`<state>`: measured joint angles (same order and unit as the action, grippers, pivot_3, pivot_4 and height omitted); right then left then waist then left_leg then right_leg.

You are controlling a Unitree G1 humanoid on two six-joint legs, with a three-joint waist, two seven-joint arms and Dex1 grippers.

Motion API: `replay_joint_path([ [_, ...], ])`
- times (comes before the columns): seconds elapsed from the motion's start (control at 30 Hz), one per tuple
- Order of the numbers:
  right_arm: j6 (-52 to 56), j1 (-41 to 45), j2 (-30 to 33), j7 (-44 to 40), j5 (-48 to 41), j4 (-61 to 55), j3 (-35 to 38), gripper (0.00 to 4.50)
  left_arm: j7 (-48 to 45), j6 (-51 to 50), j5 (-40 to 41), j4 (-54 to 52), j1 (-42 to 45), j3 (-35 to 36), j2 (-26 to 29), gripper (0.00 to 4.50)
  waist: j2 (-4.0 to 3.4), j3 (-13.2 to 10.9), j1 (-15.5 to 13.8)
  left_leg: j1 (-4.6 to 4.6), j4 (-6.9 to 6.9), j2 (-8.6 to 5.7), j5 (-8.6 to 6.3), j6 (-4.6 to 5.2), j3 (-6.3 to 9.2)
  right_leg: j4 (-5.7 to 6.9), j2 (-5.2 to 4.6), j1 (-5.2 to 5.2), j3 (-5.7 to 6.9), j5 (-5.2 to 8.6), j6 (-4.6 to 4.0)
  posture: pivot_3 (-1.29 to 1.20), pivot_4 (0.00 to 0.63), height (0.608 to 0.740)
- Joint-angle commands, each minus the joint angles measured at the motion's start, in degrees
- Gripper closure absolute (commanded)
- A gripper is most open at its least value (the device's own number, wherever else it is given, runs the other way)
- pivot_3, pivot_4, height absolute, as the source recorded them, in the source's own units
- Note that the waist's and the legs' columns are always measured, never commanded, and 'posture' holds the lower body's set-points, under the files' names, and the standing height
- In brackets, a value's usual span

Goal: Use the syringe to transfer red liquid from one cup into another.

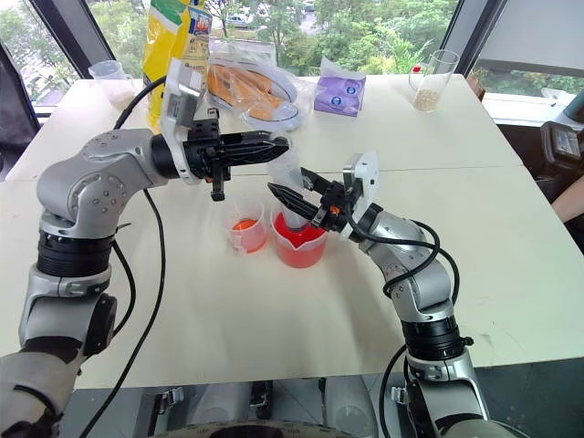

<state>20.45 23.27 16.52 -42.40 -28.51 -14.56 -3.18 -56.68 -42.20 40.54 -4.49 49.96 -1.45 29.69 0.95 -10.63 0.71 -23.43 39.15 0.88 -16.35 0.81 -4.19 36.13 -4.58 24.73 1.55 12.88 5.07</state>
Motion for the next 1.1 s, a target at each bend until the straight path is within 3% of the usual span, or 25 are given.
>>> replay_joint_path([
  [0.03,1.2,-0.7,0.5,-1.9,-0.7,-0.2,-1.9,3.11,0.8,2.2,-0.1,-0.3,3.9,2.8,-0.1,4.41,0.0,0.0,0.0,0.0,0.0,0.0,0.0,0.0,0.0,0.0,0.0,0.0,0.0,0.0,0.0,0.0,0.15,0.74],
  [0.73,2.4,-1.9,1.6,-2.5,-1.7,-0.2,-2.8,3.11,1.7,3.8,-1.0,1.6,6.1,4.4,-0.3,4.41,0.0,0.0,0.0,0.0,0.0,0.0,0.0,0.0,0.0,0.0,0.0,0.0,0.0,0.0,0.0,0.0,0.15,0.74],
  [1.1,3.5,1.6,1.3,-1.2,-3.0,-1.9,-1.0,3.11,1.3,2.6,-0.6,0.6,4.6,3.7,-0.2,4.41,0.0,0.0,0.0,0.0,0.0,0.0,0.0,0.0,0.01,0.01,0.0,0.0,0.0,0.0,0.0,0.0,0.15,0.74],
])
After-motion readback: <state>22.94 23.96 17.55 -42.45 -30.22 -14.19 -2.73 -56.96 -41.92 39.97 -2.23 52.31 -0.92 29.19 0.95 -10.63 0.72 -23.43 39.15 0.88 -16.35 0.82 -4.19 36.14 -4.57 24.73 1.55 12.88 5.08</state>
